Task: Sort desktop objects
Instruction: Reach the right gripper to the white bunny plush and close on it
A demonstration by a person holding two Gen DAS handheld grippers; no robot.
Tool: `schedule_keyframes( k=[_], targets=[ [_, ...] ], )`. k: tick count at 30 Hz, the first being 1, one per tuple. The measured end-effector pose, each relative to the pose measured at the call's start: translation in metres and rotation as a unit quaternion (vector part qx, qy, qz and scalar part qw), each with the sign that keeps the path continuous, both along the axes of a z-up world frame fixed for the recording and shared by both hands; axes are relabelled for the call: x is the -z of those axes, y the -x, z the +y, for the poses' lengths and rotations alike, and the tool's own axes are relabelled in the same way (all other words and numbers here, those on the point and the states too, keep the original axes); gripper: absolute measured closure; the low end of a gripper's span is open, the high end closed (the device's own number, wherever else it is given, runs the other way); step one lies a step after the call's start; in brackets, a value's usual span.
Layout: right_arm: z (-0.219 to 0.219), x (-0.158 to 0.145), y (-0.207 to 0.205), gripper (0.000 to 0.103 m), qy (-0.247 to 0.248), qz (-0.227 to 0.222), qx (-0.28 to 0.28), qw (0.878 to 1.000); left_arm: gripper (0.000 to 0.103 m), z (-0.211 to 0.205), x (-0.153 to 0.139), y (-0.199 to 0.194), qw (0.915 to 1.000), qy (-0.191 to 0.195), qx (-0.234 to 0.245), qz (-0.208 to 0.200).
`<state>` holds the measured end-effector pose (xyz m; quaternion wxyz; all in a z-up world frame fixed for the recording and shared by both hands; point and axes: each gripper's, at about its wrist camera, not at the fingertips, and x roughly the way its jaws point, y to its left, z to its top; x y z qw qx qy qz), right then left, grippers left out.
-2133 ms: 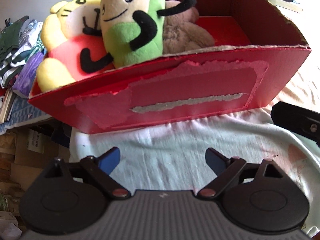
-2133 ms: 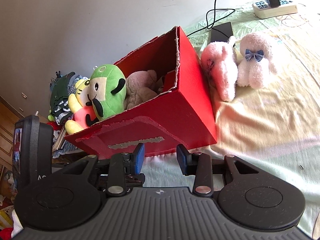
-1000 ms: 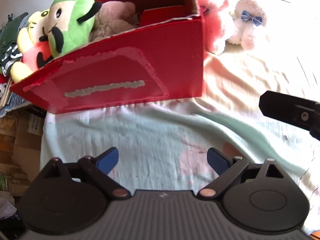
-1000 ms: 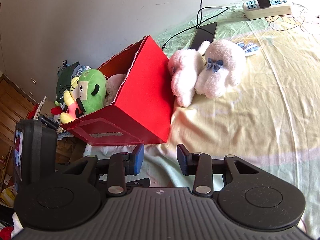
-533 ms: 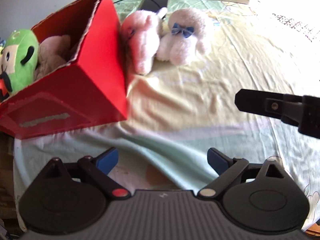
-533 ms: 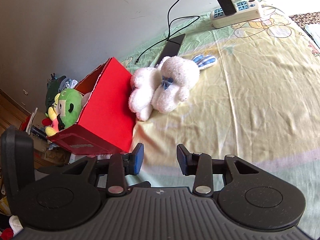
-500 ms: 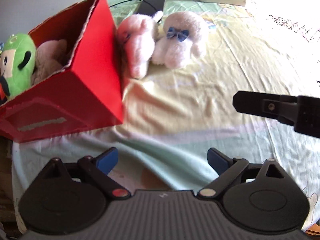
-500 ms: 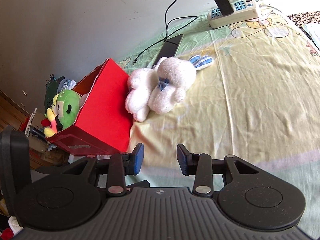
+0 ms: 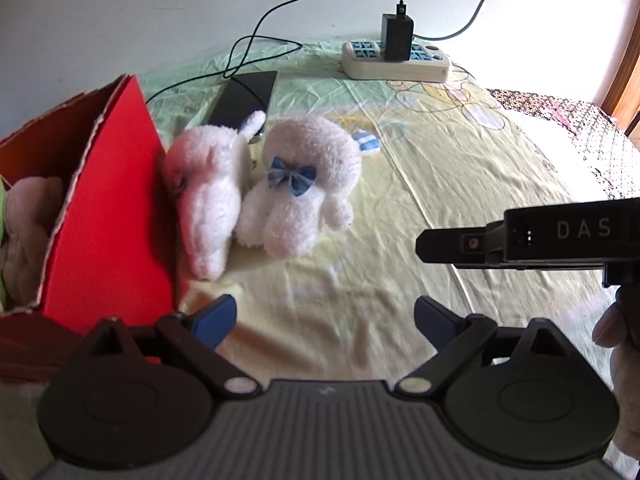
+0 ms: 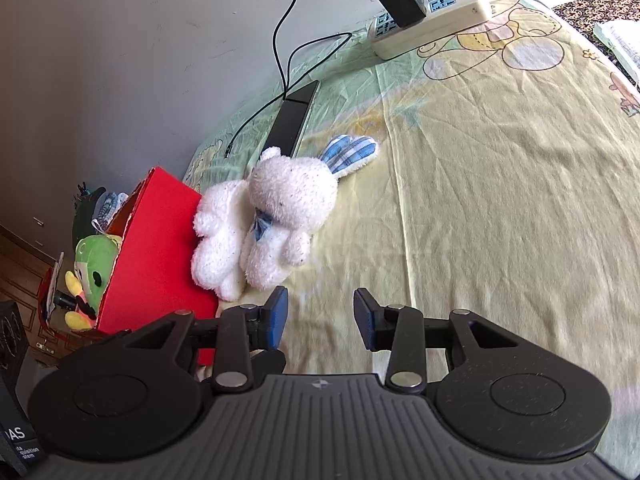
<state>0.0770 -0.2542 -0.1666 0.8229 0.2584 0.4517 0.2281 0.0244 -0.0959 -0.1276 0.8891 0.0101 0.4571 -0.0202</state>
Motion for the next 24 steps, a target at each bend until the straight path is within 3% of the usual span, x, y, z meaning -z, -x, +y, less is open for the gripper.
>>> schedule_keyframes(
  k=[6,12,18,19,22,24],
  targets=[
    [0.003,0.015,-0.036,0.062,-0.05,0.028,0.002,0.998,0.008,0.005,0.013,-0.021,0.9995,0.019,0.025,0.001],
    [0.022,0.025,-0.056,0.062,-0.056,0.036,-0.032,0.997,0.008,0.013,0.019,-0.034,0.9991,0.028,0.033,0.0],
    [0.035,0.031,-0.066,0.064,-0.058,0.038,-0.03,0.997,0.008,0.026,0.029,-0.045,0.9985,0.045,0.024,0.021],
    [0.037,0.033,-0.068,0.065,-0.059,0.041,-0.031,0.997,0.008,0.028,0.029,-0.046,0.9985,0.047,0.021,0.021],
    [0.038,0.037,-0.068,0.088,-0.083,0.049,-0.039,0.995,0.008,0.033,0.03,-0.05,0.9981,0.055,0.014,0.025],
    [0.036,0.038,-0.067,0.09,-0.089,0.051,-0.031,0.994,0.008,0.033,0.03,-0.051,0.9978,0.059,0.012,0.027]
  ],
)
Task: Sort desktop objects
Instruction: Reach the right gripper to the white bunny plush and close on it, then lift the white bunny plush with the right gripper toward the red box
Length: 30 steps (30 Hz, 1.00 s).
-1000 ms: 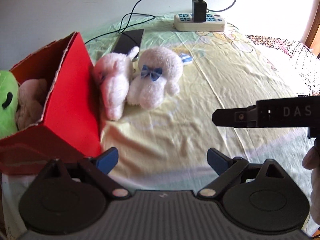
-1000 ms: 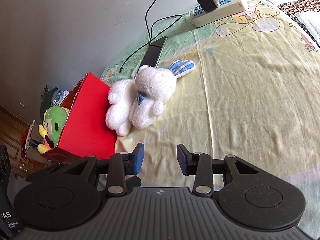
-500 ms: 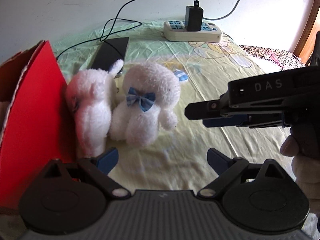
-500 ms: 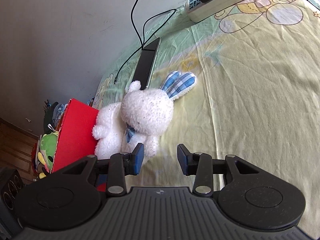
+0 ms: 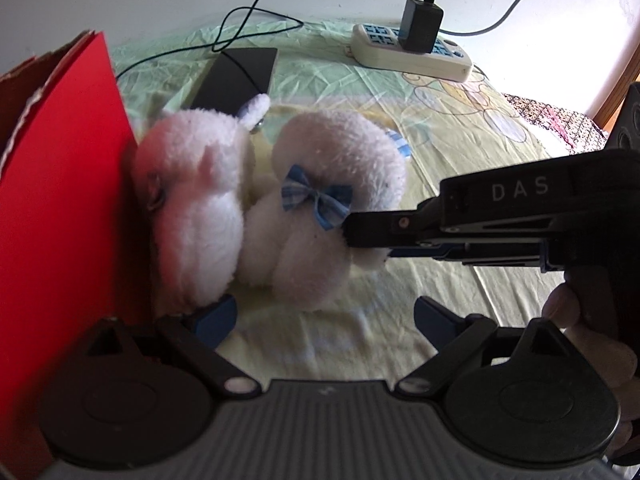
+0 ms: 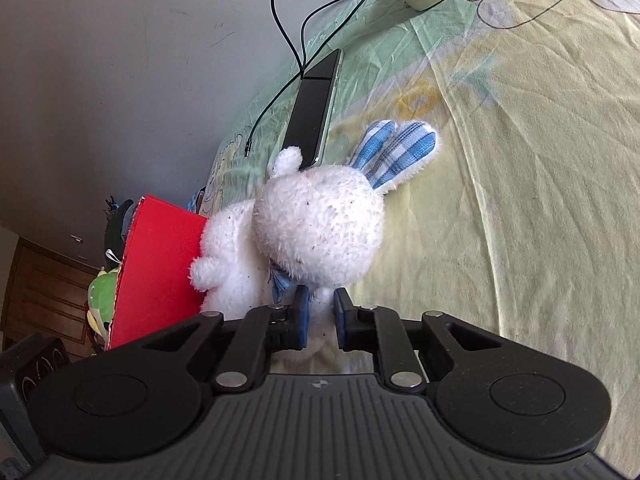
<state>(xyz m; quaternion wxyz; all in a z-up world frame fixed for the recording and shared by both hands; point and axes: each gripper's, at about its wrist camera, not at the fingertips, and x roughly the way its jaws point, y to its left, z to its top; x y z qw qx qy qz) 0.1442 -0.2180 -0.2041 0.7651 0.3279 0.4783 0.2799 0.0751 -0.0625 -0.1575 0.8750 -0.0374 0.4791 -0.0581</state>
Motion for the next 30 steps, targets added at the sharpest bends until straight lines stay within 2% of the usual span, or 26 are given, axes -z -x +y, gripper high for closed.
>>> schedule_keyframes(
  k=[10,19,25,30],
  targets=[
    [-0.023,-0.01,0.02,0.094,-0.01,-0.003,0.009,1.0,0.008,-0.01,-0.012,0.01,0.9998,0.0,0.013,-0.013],
    [-0.067,-0.009,0.069,0.094,-0.002,0.007,0.031,0.999,0.008,-0.026,-0.025,0.03,0.9993,0.007,0.028,-0.023],
    [-0.101,-0.008,0.105,0.094,0.01,0.019,0.066,0.998,0.008,-0.053,-0.033,0.041,0.9973,0.026,0.063,-0.029],
    [-0.123,-0.01,0.132,0.094,0.02,0.021,0.092,0.995,0.008,-0.084,-0.035,0.052,0.9945,0.024,0.097,-0.031]
  ],
)
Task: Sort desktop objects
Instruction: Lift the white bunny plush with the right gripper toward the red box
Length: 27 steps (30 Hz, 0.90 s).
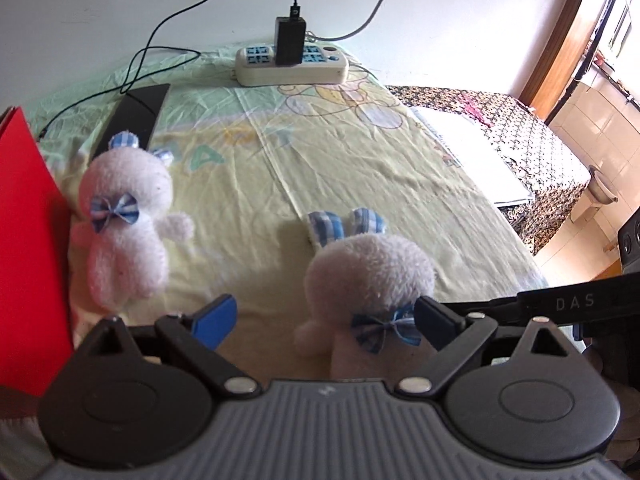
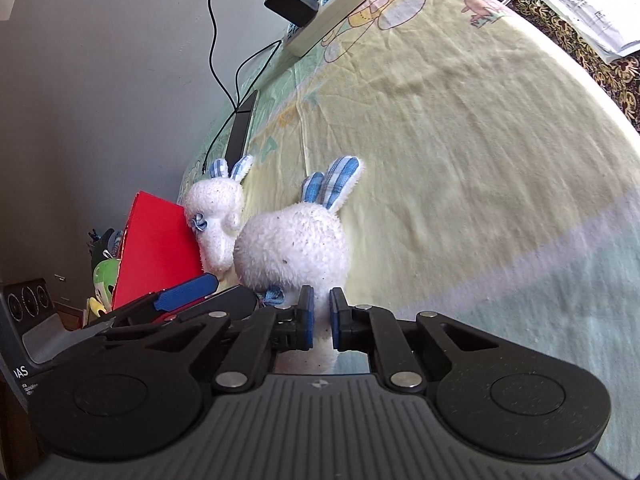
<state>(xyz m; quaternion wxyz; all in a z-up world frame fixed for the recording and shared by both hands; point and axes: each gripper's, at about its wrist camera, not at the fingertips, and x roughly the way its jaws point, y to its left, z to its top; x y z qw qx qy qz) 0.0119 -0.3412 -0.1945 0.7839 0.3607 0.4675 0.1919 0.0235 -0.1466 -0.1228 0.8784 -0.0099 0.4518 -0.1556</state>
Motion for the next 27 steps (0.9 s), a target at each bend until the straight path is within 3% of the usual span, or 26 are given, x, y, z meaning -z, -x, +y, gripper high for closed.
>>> schedule_keyframes(
  k=[9,15,21,27],
  targets=[
    [-0.022,-0.002,0.034,0.089,0.043,-0.003,0.029,0.999,0.008,-0.033,0.007,0.009,0.9992,0.004,0.03,0.027],
    [-0.032,-0.004,0.028,0.081,0.019,-0.005,0.056,0.998,0.016,-0.04,0.021,0.002,0.9978,0.007,0.031,0.059],
    [-0.022,-0.003,0.012,0.075,0.002,-0.004,0.033,0.999,0.022,-0.045,0.035,-0.004,0.9954,0.018,0.033,0.088],
    [-0.018,0.001,-0.003,0.056,-0.009,0.004,0.026,1.0,0.022,-0.044,0.036,-0.009,0.9956,0.024,0.03,0.086]
  ],
)
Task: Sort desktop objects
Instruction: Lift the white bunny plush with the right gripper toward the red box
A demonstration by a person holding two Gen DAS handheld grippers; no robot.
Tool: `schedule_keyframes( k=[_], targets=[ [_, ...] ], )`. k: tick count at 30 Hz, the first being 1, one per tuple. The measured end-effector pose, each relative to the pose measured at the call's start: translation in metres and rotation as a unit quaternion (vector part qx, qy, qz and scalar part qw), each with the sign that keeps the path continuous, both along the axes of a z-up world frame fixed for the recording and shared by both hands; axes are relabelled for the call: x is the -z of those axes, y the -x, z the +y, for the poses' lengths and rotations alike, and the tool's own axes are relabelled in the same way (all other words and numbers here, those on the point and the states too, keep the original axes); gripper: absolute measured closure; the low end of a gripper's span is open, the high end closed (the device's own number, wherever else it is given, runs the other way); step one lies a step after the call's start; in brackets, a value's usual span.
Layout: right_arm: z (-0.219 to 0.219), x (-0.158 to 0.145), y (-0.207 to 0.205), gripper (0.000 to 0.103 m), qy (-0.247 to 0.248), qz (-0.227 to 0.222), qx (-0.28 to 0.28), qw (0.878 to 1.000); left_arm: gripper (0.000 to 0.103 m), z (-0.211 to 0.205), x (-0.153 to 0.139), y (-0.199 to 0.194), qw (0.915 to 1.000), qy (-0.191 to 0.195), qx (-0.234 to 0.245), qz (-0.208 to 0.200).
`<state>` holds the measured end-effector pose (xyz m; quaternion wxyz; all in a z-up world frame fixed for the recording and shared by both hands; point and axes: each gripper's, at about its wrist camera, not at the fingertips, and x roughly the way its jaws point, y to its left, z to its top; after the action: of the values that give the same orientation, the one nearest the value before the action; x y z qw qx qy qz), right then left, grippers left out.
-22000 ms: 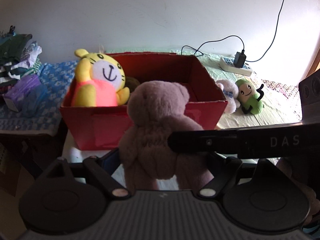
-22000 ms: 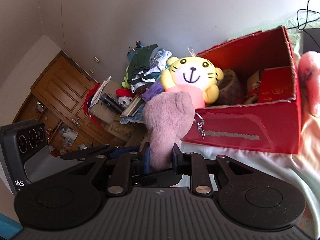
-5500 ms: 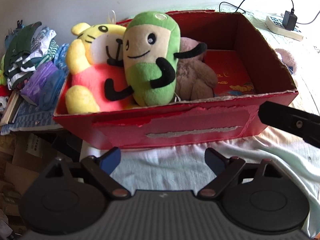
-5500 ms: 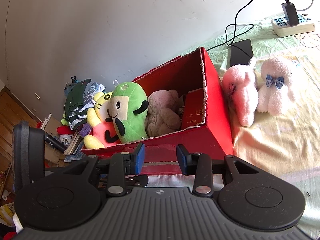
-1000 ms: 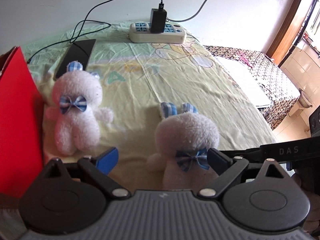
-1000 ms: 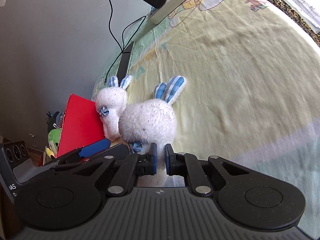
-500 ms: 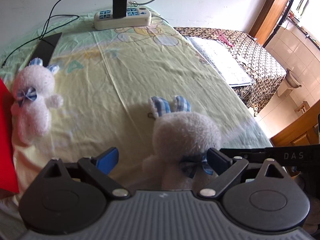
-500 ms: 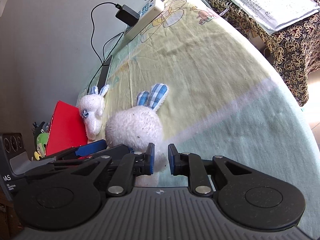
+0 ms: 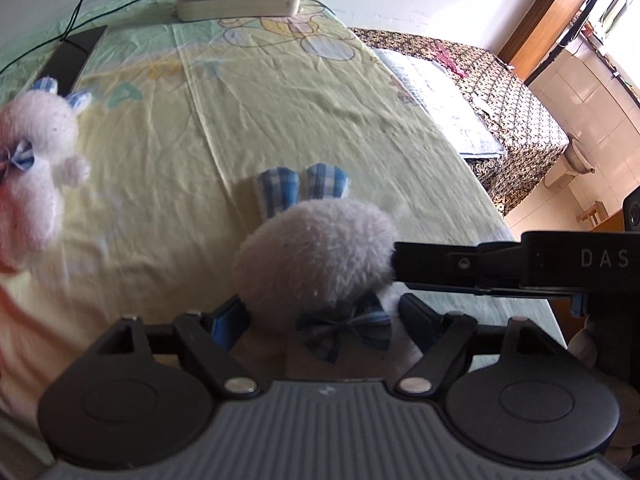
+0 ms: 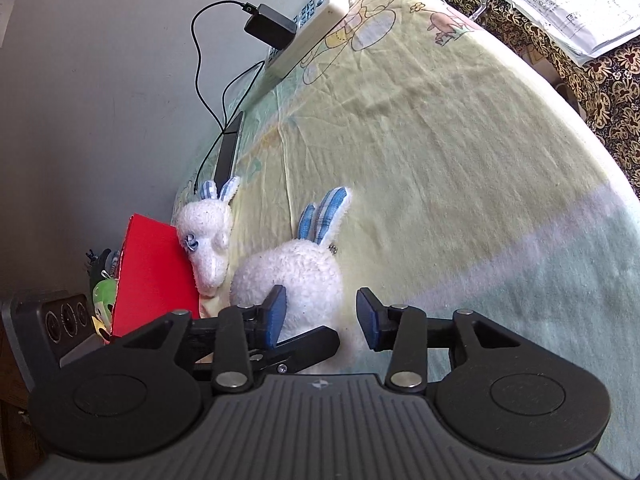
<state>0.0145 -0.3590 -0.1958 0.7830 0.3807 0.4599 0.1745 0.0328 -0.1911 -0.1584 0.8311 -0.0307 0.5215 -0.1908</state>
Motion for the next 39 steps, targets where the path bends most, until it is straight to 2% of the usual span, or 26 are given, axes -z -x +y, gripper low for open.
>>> schedule_keyframes(
  k=[5,9,17,23,28,30,34,39],
  targets=[
    [0.003,0.008,-0.004,0.055,-0.051,0.015,-0.01,0.999,0.023,-0.002,0.003,-0.001,1.0,-0.007,0.001,0.0],
    [0.004,0.009,-0.005,0.056,-0.068,0.021,-0.011,0.997,0.026,-0.001,0.002,0.0,0.9999,-0.013,0.0,-0.002],
    [0.013,-0.005,0.003,0.068,-0.069,0.007,-0.043,0.997,0.026,0.008,-0.019,0.023,0.9981,-0.04,-0.01,-0.046],
    [0.033,-0.005,0.012,0.068,-0.084,0.01,-0.075,0.994,0.027,0.024,-0.026,0.05,0.9955,-0.062,-0.033,-0.064],
    [0.059,-0.006,0.017,0.073,-0.089,0.014,-0.105,0.99,0.027,0.049,-0.037,0.072,0.9923,-0.073,-0.06,-0.08],
    [0.07,-0.01,0.018,0.078,-0.093,0.01,-0.114,0.989,0.027,0.059,-0.039,0.077,0.9915,-0.071,-0.068,-0.085],
    [0.093,-0.019,0.02,0.078,-0.076,-0.002,-0.132,0.988,0.027,0.081,-0.04,0.084,0.9908,-0.063,-0.083,-0.086],
    [0.12,-0.028,0.022,0.078,-0.088,-0.006,-0.126,0.988,0.027,0.109,-0.053,0.096,0.989,-0.063,-0.082,-0.105]
  ],
)
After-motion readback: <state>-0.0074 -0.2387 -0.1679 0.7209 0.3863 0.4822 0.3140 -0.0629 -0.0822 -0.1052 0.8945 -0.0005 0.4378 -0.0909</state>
